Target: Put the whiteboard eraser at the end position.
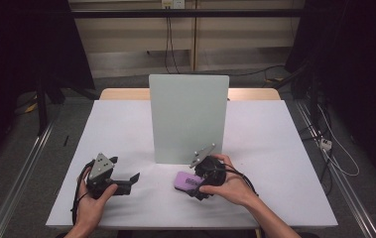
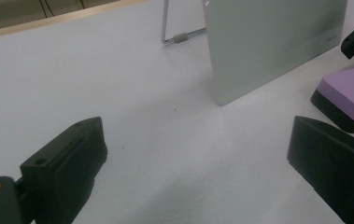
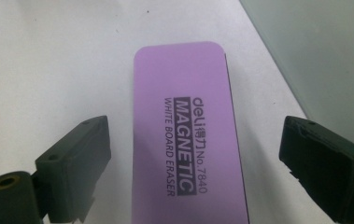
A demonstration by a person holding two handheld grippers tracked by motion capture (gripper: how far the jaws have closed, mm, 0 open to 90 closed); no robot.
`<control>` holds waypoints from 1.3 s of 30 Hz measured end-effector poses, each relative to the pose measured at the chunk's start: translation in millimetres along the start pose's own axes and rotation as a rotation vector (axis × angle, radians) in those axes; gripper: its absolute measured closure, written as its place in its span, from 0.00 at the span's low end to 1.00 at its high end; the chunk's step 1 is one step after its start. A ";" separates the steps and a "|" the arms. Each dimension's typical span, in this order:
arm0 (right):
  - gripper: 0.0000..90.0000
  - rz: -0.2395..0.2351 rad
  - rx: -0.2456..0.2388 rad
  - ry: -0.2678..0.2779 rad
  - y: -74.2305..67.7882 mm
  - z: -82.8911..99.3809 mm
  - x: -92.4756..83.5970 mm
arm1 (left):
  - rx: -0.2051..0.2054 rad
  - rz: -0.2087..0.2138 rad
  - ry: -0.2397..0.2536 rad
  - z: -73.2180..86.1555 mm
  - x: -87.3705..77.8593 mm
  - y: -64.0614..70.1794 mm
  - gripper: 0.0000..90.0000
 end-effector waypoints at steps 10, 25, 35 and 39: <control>0.10 0.064 0.087 0.067 12.8 2.6 -16.2 | -0.020 -0.004 0.010 -0.6 -0.3 -0.9 0.05; 0.08 0.177 0.207 0.216 26.3 10.2 -33.7 | -0.021 -0.004 0.010 -0.4 0.0 -0.9 0.05; 0.10 0.220 0.255 0.276 27.8 24.2 -44.0 | -0.021 0.003 0.008 -0.3 0.1 -0.2 0.05; 0.09 0.256 0.286 0.315 31.6 32.6 -50.2 | -0.031 -0.003 0.009 -0.1 -0.3 -0.9 0.05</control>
Point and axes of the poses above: each handheld gripper's, and its own axes: x roughly forward along the jaws, z roughly out of its underside, y roughly to its right, the point moved 6 cm from there along x, roughly forward along the jaws, and after that the axes turned 4 degrees about z, right-handed, at the moved point
